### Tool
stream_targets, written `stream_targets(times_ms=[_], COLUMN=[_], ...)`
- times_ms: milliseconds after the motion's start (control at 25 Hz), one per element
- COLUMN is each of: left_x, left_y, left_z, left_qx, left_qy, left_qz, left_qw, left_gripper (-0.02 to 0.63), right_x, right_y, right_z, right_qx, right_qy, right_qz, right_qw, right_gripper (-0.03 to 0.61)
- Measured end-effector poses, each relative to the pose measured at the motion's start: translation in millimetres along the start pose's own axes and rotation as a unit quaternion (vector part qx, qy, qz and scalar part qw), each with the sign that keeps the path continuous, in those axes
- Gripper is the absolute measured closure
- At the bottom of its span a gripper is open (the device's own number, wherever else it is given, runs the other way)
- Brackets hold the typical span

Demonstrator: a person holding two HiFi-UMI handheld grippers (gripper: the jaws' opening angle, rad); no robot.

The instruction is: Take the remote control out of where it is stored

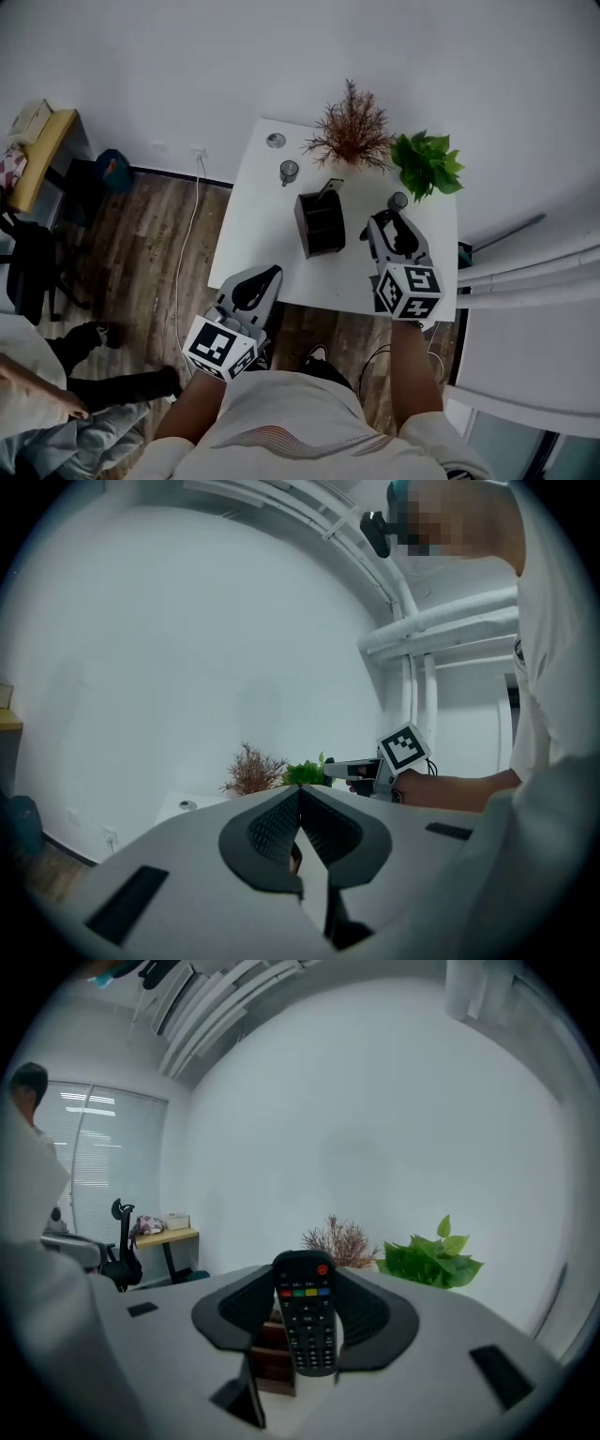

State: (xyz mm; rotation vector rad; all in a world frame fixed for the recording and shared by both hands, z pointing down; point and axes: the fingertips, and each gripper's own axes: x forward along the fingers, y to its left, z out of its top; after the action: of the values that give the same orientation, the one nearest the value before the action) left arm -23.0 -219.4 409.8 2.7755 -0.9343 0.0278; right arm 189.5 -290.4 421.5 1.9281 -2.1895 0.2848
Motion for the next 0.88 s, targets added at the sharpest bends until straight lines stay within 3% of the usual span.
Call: stream_targets(times_ms=[240, 440, 640, 880], left_x=[16, 24, 31, 35], left_y=[-33, -51, -61, -61], left_z=[-4, -8, -13, -17], left_qx=[0.004, 0.001, -0.003, -0.003], left_qy=[-0.001, -0.002, 0.000, 0.005], left_qz=[-0.014, -0.008, 0.003, 0.016], left_qw=[0.9999, 1.0000, 1.0000, 0.9998], left_gripper=[0.606, 0.606, 0.606, 0.606], right_x=[-28, -37, -38, -36], right_y=[-67, -109, -131, -152], right_z=[-52, -102, -161, -237], right_qx=[-0.023, -0.035, -0.041, -0.066], right_qy=[0.124, 0.233, 0.363, 0.504], right_qz=[0.005, 0.026, 0.068, 0.088], right_qw=[0.992, 0.971, 0.928, 0.857], right_gripper=[0.374, 0.374, 0.374, 0.374])
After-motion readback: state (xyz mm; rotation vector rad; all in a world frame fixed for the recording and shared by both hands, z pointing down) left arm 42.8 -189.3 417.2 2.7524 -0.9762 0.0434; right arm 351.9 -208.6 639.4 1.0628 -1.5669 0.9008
